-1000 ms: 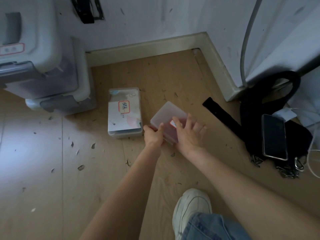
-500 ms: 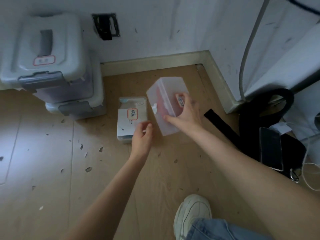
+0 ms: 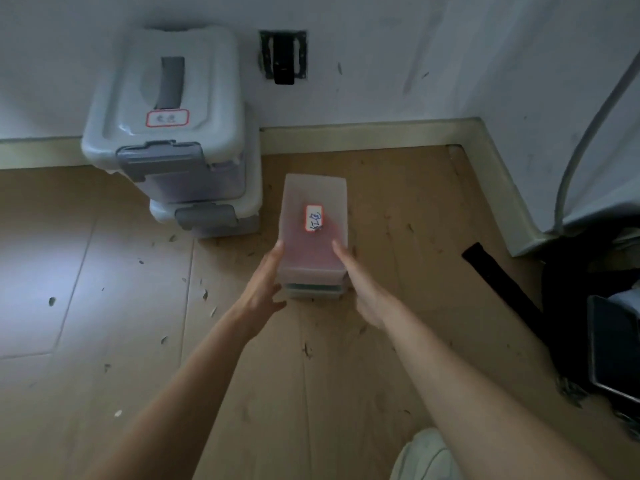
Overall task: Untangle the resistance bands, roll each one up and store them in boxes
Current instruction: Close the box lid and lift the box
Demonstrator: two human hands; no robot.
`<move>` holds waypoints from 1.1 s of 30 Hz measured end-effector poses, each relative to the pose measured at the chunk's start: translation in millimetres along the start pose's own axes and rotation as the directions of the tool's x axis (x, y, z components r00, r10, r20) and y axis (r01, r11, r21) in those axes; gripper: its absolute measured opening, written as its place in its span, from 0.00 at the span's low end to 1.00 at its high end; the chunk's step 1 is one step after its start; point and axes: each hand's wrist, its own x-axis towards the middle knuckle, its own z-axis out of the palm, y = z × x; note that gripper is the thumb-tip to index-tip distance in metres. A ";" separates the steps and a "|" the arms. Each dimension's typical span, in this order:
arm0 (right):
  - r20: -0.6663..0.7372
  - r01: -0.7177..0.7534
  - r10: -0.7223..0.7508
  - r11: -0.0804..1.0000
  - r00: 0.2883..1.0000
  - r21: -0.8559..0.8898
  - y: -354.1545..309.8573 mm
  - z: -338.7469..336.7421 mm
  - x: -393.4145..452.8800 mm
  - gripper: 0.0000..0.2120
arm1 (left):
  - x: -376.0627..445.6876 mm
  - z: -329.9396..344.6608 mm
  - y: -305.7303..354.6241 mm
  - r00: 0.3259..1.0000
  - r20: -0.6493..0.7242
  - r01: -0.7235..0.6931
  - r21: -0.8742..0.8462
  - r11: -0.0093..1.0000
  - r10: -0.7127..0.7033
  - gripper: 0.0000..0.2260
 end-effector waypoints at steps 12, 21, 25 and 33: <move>-0.065 0.412 -0.410 0.911 0.910 0.030 -108.8 -8.1 -79.0 0.21 | -45.4 24.8 135.6 0.972 0.096 -0.220 0.034 0.975 0.216 0.28; 0.123 0.484 -0.473 0.871 0.873 -0.084 -278.0 68.7 -101.3 0.19 | -92.6 -54.5 282.4 0.926 -0.145 -0.359 -0.057 0.932 0.348 0.24; 0.197 0.391 -0.371 0.917 0.908 -0.074 -302.2 121.5 -66.8 0.25 | -72.3 -101.0 303.0 0.932 -0.262 -0.281 -0.089 0.956 0.250 0.22; 0.041 0.380 -0.378 0.919 0.925 -0.109 -295.8 167.7 -23.6 0.32 | -39.4 -125.7 295.1 0.921 -0.347 -0.202 -0.032 0.979 0.179 0.21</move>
